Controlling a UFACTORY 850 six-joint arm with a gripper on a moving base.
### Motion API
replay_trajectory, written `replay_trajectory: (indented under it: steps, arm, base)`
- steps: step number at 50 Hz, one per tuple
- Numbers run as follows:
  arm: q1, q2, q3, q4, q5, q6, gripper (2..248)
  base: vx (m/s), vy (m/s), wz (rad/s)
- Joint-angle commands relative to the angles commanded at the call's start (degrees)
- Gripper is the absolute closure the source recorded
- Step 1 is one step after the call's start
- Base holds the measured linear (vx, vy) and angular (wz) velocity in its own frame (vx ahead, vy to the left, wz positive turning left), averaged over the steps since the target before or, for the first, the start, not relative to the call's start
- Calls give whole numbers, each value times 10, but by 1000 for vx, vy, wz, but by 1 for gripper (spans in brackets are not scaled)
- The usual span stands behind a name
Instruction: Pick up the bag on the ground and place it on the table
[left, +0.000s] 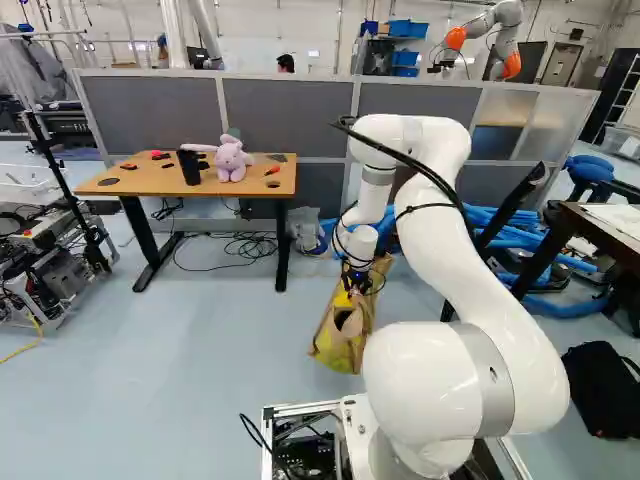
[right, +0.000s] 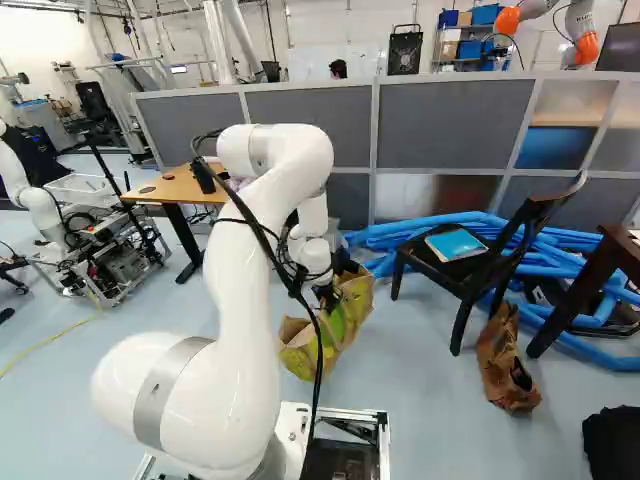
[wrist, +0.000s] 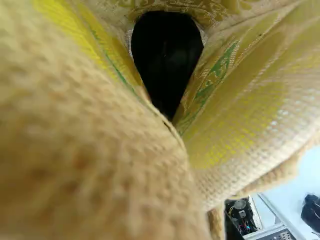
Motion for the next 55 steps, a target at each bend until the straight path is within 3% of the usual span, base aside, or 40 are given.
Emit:
replay_trajectory:
  steps: [55]
  arm:
    - [0, 125, 83, 0, 0, 0, 227]
  base:
    - [0, 0, 0]
